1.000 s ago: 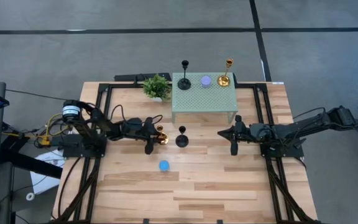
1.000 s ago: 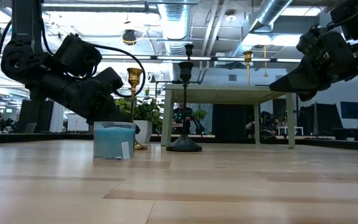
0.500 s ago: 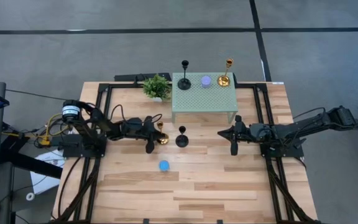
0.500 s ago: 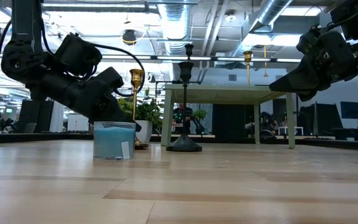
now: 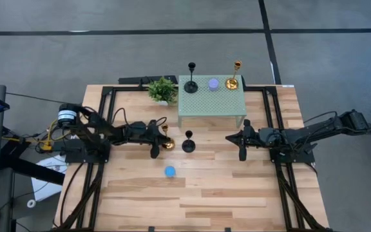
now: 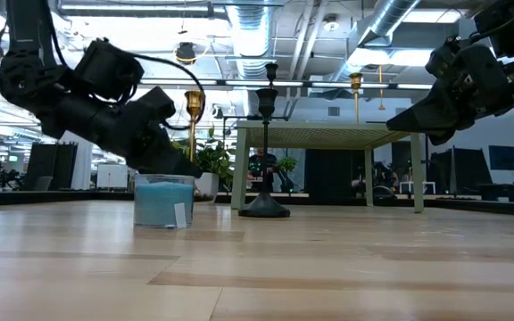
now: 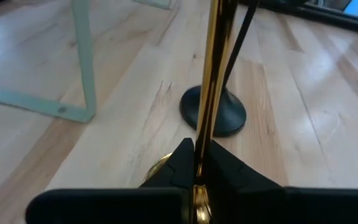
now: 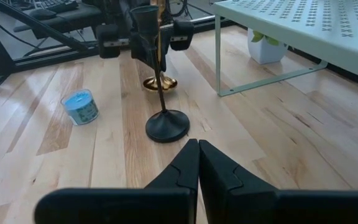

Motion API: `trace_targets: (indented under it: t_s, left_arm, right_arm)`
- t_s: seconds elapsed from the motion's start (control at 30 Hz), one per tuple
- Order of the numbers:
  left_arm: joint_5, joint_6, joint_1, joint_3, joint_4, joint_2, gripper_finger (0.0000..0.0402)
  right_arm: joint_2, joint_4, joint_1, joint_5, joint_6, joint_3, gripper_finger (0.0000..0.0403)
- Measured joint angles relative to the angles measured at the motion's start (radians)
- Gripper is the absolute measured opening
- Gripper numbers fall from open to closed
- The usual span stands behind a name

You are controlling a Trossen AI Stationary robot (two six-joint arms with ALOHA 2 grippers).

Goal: Pick & Place candle stick holders
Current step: Align the golden candle holder with the other golden candle holder on the shelf

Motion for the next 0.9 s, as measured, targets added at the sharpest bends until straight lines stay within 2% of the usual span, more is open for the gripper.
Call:
trace_targets:
  t_s: [0.3,0.47,0.6,0.9]
  left_arm:
    - [0.000,-0.025,-0.006,0.000,-0.153,-0.194,0.0015]
    - [-0.038,-0.075,-0.006,0.027,-0.317,-0.321,0.0015]
    - [-0.051,-0.102,-0.009,0.110,-0.509,-0.387,0.0015]
    - [-0.048,0.063,-0.040,0.356,-0.790,-0.460,0.0017]
  right_arm:
    - [0.000,0.000,0.000,0.000,-0.009,0.000,0.0001]
    - [0.000,0.003,0.000,0.000,-0.010,0.000,0.0001]
    - [0.000,0.011,0.000,-0.002,-0.010,0.000,0.0001]
    - [0.000,0.029,-0.001,-0.001,-0.036,0.000,0.0001]
